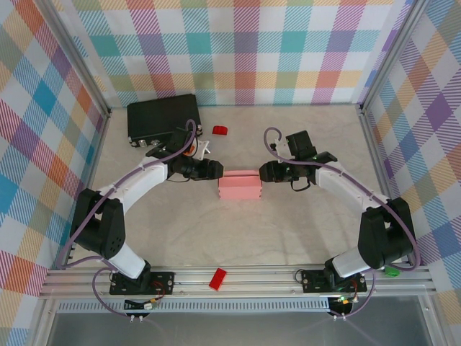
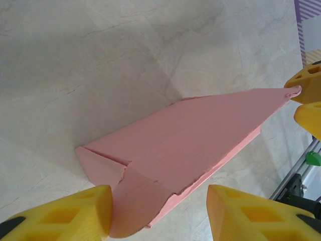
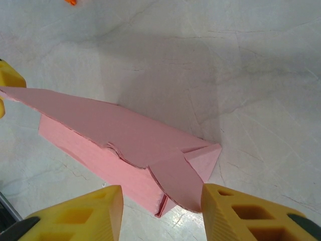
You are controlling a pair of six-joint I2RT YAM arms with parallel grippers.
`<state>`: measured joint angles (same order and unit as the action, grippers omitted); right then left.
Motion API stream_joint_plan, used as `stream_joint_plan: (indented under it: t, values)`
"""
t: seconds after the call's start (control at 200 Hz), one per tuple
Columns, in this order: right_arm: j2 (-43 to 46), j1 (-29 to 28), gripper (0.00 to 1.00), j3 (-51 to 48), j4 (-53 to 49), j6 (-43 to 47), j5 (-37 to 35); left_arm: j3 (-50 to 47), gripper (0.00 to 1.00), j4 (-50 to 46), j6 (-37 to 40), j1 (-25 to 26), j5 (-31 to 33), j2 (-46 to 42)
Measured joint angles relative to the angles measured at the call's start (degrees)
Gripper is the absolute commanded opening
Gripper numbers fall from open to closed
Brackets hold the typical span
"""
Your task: Fold the paper box
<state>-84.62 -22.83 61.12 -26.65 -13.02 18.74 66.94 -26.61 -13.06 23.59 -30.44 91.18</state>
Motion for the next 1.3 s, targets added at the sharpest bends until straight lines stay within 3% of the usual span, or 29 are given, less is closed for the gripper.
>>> stream_joint_plan:
  t: [0.27,0.83,1.3]
  values:
    - [0.0,0.0,0.40,0.0,0.0,0.0,0.7,0.0,0.48,0.0,0.0,0.3,0.0,0.0]
    - [0.0,0.0,0.27,-0.4,0.1,-1.4,1.8,0.0,0.25,0.0,-0.3,1.0,0.0,0.0]
    - [0.0,0.0,0.22,-0.5,0.6,-1.7,2.6,0.0,0.25,0.0,-0.9,1.5,0.1,0.0]
